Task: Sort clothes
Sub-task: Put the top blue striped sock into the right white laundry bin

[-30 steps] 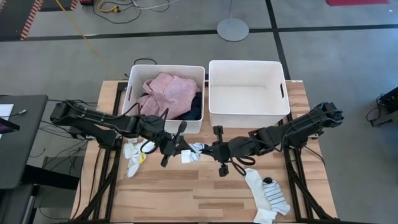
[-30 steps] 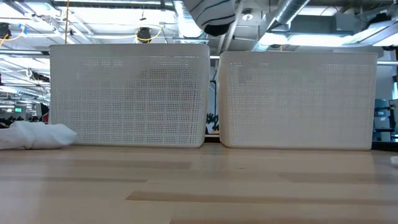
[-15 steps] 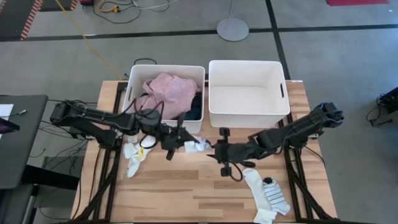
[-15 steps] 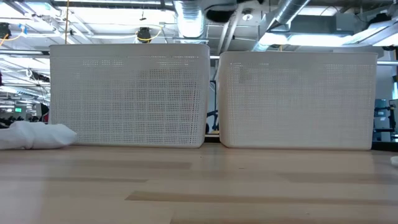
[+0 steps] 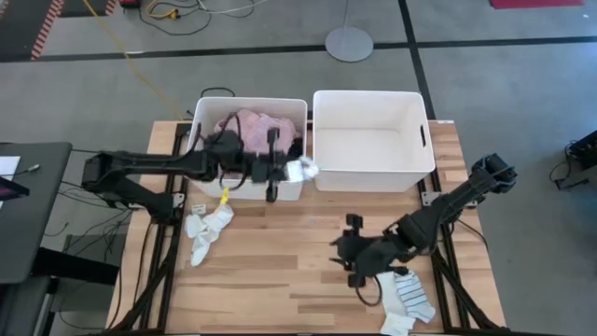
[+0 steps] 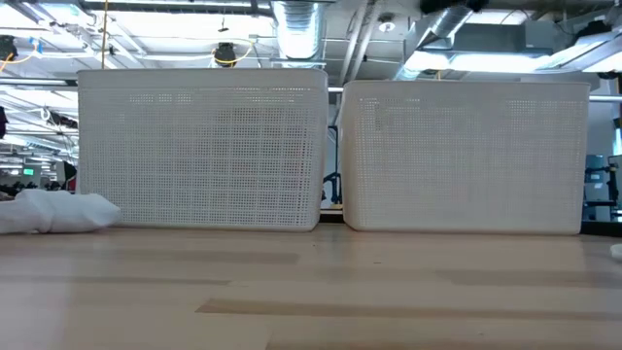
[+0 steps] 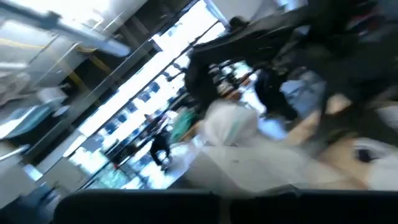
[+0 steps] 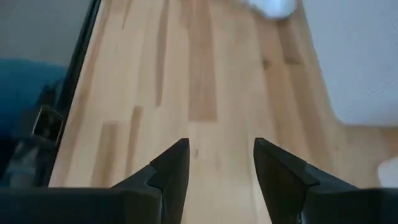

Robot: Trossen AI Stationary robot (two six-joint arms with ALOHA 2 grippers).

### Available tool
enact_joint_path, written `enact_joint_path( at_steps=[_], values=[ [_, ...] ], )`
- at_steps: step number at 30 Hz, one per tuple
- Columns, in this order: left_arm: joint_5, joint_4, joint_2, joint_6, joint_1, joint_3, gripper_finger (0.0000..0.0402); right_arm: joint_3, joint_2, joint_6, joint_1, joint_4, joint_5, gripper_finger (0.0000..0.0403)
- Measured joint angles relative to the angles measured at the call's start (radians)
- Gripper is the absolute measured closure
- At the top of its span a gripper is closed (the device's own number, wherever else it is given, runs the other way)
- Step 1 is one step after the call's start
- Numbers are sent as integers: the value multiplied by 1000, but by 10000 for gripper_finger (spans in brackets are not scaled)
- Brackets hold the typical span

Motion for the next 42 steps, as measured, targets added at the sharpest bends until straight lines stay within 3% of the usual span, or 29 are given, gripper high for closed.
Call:
enact_joint_path(
  at_steps=[3,8,23,30,34,42],
  values=[
    [41,13,52,-31,36,56,401,-3,5,38,29,-12,15,212],
    [111,-35,166,-56,39,114,401,-2,2,5,61,-9,170,214],
    [-11,-67,471,-22,147,450,401,-2,2,154,156,-88,217,214],
    [-13,-231,608,-128,226,612,395,-2,2,165,191,-87,250,214],
    [-16,-416,684,-154,249,705,341,-2,2,165,203,-86,261,214],
    [34,-653,729,-246,262,833,173,-2,2,164,202,-87,264,214]
  ],
)
